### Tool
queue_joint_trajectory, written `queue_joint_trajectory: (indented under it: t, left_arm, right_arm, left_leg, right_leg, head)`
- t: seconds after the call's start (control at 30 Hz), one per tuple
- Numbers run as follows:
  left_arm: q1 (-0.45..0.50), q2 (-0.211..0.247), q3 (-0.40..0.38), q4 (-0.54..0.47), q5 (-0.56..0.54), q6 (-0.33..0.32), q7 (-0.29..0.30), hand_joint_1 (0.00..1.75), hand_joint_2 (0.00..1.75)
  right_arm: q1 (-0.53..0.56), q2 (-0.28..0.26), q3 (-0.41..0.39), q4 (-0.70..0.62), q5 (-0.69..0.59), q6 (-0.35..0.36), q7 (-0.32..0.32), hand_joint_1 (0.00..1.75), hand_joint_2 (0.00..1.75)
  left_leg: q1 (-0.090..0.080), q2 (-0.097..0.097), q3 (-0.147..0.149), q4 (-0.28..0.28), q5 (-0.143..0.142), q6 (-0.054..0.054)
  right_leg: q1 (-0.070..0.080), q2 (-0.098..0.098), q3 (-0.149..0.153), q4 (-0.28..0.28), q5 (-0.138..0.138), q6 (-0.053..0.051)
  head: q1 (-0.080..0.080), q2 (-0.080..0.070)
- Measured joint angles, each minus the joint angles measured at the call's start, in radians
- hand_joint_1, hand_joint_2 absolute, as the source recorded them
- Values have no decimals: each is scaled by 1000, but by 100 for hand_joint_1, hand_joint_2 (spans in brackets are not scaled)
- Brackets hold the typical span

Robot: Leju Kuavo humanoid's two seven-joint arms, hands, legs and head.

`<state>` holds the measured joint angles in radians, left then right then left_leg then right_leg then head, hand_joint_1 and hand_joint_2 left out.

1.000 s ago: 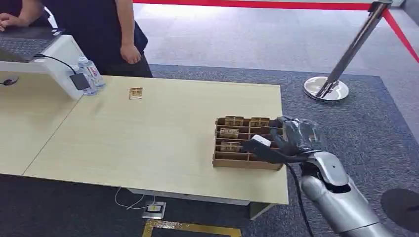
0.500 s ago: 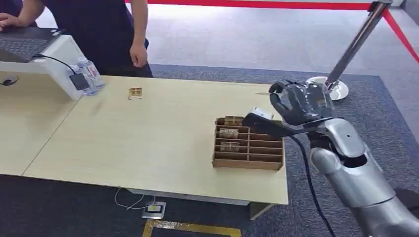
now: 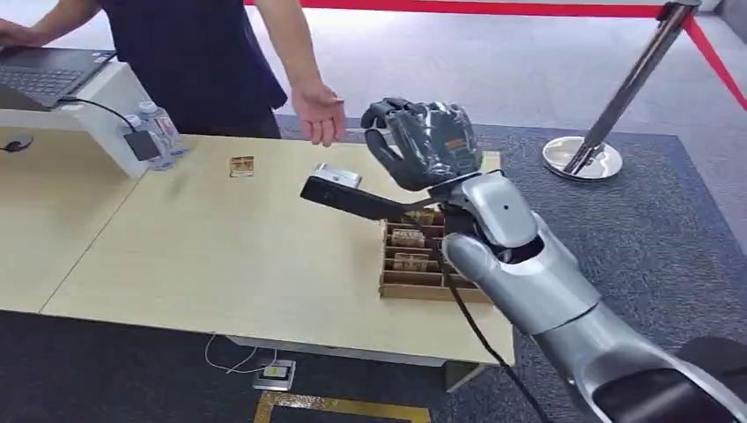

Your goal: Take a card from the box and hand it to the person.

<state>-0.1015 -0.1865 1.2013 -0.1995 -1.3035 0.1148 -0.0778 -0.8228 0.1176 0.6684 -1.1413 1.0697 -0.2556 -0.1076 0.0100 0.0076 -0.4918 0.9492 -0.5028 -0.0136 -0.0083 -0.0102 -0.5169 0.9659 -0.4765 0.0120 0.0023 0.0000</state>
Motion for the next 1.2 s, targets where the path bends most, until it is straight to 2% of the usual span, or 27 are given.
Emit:
queue_joint_trajectory:
  t: [0.23, 0.43, 0.63, 0.9, 0.93, 1.0, 1.2]
  left_arm:
    - [-3, -1, -17, 0, -8, 0, 15, 0, 0]
    - [-4, -3, -17, 0, -1, 10, 24, 0, 0]
    - [-4, -5, -20, 0, -11, 7, 23, 0, 0]
    - [-8, -9, -25, 0, -17, 3, 27, 0, 0]
    - [-8, -9, -25, 0, -18, 3, 30, 0, 0]
    - [-9, -9, -26, 0, -19, 2, 33, 0, 0]
    - [-11, -10, -26, 0, -14, 0, 37, 0, 0]
  right_arm:
    - [-34, 116, 3, 140, 53, -61, -22, 175, 175]
    - [-50, 199, 5, 227, 64, -74, -36, 175, 175]
    - [-70, 233, 18, 285, 65, -70, 1, 175, 175]
    - [-77, 236, 16, 352, 83, -78, 15, 173, 175]
    - [-77, 236, 14, 357, 86, -78, 15, 51, 175]
    - [-77, 236, 6, 366, 88, -76, 15, 0, 175]
    - [-62, 232, -29, 370, 57, -73, -20, 0, 175]
  left_leg:
    - [0, 0, 0, 0, 0, 0]
    - [0, 0, 0, 0, 0, 0]
    - [0, 0, 0, 0, 0, 0]
    - [0, 0, 0, 0, 0, 0]
    - [0, 0, 0, 0, 0, 0]
    - [0, 0, 0, 0, 0, 0]
    - [0, 0, 0, 0, 0, 0]
  right_leg:
    - [0, 0, 0, 0, 0, 0]
    - [0, 0, 0, 0, 0, 0]
    - [0, 0, 0, 0, 0, 0]
    - [0, 0, 0, 0, 0, 0]
    - [0, 0, 0, 0, 0, 0]
    - [0, 0, 0, 0, 0, 0]
    - [0, 0, 0, 0, 0, 0]
  head:
    - [0, 0]
    - [0, 0]
    - [0, 0]
    - [0, 0]
    - [0, 0]
    - [0, 0]
    - [0, 0]
